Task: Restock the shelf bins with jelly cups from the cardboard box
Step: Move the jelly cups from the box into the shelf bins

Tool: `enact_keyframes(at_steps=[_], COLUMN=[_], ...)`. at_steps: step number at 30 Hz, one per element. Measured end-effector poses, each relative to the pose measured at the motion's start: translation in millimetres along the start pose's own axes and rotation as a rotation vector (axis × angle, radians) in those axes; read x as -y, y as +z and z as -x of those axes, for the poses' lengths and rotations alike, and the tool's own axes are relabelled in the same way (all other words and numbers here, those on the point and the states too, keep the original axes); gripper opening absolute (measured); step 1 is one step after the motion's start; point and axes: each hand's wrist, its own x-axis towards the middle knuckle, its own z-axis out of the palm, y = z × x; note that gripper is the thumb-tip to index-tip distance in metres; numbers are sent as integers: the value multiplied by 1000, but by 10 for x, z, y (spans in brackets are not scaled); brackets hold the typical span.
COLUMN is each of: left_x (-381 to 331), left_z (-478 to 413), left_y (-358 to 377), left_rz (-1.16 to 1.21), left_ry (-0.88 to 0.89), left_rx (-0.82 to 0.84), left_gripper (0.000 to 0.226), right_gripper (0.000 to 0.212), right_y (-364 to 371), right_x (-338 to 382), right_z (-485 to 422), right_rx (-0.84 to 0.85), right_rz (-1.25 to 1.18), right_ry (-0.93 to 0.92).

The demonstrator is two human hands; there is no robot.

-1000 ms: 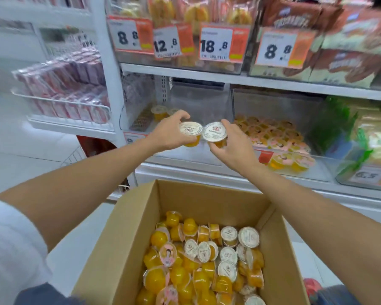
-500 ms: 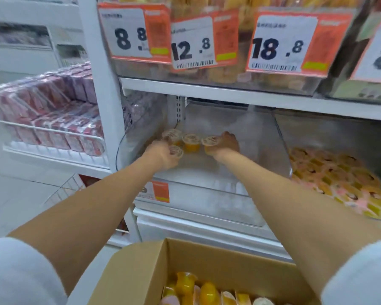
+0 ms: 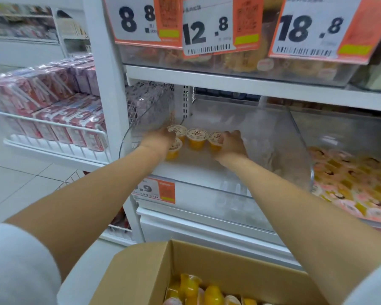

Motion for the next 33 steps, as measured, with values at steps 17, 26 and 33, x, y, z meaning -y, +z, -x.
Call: enact_keyframes(at_steps=[17,26,33], left_x=[-339,-1465,-2508], left_z=[696,1812,2103], left_y=[-540,-654,467], left_rz=[761,715,606], left_ry=[-146,29,143], left_rx=[-178,13,424], left_gripper=[20,14,21], right_gripper=[20,5,32], right_y=[-629,-720,-172], right_x=[105,-595,-1973], right_z=[904,2430,3111], right_rx=[-170,-124,422], right_rz=[56,55,222], right_ry=[-273,-244,185])
